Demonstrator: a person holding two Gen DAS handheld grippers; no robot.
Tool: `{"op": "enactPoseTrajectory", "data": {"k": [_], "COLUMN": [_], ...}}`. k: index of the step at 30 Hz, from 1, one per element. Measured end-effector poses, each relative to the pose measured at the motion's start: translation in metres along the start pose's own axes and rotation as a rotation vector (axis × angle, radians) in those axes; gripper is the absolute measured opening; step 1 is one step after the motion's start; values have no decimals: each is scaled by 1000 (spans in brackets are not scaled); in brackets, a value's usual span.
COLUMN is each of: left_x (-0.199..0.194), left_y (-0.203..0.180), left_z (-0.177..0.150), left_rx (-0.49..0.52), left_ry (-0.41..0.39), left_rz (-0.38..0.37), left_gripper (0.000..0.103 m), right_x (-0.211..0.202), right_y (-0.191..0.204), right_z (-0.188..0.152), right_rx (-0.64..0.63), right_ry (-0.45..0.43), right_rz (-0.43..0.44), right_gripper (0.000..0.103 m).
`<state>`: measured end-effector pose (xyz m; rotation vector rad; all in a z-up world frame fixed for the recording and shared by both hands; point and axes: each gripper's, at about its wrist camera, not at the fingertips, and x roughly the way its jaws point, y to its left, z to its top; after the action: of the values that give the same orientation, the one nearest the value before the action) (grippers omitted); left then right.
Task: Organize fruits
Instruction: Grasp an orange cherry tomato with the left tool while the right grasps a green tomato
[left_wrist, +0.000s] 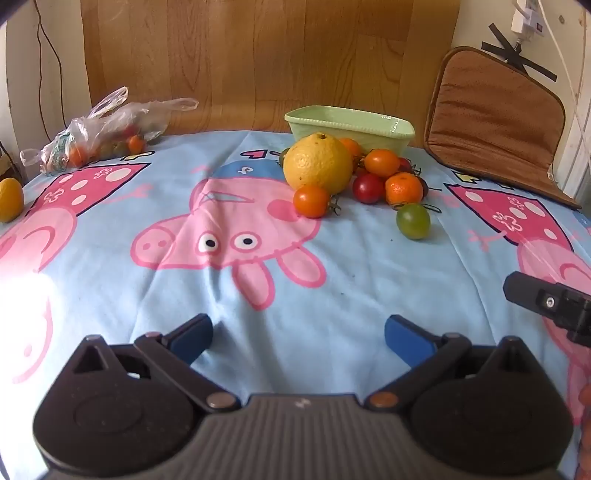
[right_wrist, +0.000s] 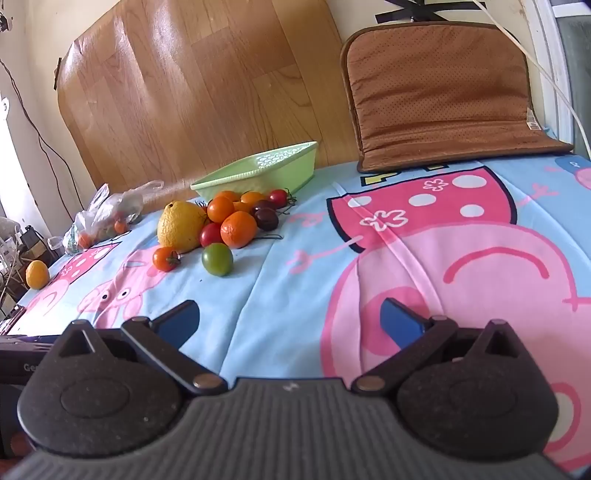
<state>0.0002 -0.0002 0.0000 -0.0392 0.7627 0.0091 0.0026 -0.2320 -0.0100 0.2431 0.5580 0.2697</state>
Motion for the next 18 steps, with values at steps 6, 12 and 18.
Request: {"op": "enactPoseTrajectory", "data": {"k": [6, 12, 18], "left_x": [-2, -14, -11], "left_y": [5, 38, 65], "left_z": [-1, -10, 15], "left_rx": [12, -51, -88], "left_ry": [-17, -108, -121], "left_rz": [-37, -222, -240], "left_gripper": [103, 103, 98], "right_x": [-2, 0, 5], "right_y": [0, -2, 18], "right_z": [2, -1, 3], "right_rx": [0, -24, -135], "right_ry": [0, -1, 5], "right_rz": [-1, -13, 2], "right_gripper": [103, 103, 76]}}
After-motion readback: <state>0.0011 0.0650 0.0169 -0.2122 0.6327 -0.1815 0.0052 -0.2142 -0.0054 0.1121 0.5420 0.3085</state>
